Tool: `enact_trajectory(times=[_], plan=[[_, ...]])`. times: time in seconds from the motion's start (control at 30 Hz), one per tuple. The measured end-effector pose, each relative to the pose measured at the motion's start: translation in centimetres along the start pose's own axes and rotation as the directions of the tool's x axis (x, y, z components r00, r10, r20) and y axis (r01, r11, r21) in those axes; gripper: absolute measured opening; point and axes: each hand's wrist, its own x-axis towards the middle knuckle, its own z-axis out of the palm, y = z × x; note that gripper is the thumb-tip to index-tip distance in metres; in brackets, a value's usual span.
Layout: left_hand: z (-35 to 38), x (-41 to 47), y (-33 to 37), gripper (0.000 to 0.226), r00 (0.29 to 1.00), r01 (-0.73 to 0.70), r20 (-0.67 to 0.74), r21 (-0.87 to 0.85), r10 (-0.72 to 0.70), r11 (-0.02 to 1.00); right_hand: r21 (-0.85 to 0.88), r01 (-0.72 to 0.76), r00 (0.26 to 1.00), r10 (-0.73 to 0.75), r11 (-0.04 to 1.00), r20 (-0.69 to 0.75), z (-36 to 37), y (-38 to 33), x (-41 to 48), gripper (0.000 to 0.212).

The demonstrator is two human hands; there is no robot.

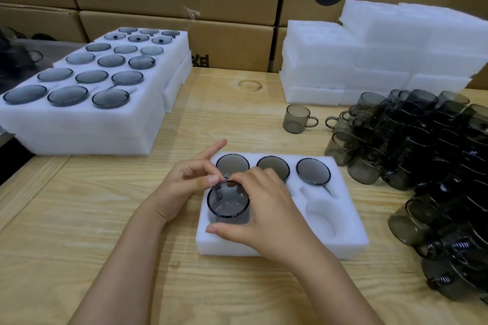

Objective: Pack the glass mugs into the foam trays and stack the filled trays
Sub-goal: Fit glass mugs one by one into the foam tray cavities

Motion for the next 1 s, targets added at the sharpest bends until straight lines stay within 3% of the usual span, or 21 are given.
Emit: enact_trajectory(times=[0.27, 0.47, 0.7, 0.87, 1.0], plan=[[0.0, 0.5, -0.7, 0.053, 0.999, -0.007, 0.035, 0.087, 0.004, 0.996, -0.11, 0.071, 0.997, -0.066, 0.991, 0.043, 0.3, -1.4, -0.3, 0.095], [0.0, 0.7, -0.7, 0.046, 0.998, -0.016, 0.06, 0.169, 0.006, 0.985, -0.263, -0.025, 0.984, 0.07, 0.965, 0.164, 1.5, -1.8, 0.0, 0.073], [0.3, 0.5, -0.7, 0.071, 0.999, -0.023, 0.044, 0.166, 0.016, 0.986, -0.312, -0.056, 0.962, 0.135, 0.949, 0.239, 1.6, -1.7, 0.6, 0.069], [0.5, 0.6, -1.0, 0.064, 1.0, 0.004, -0.013, 0.117, -0.003, 0.993, -0.244, -0.029, 0.973, 0.082, 0.969, 0.214, 1.7, -1.0, 0.3, 0.072], [0.6, 0.6, -1.0, 0.058, 0.998, 0.0, -0.066, 0.056, 0.004, 0.998, -0.031, -0.017, 0.994, 0.02, 0.999, 0.109, 0.8, -0.6, -0.3, 0.067]])
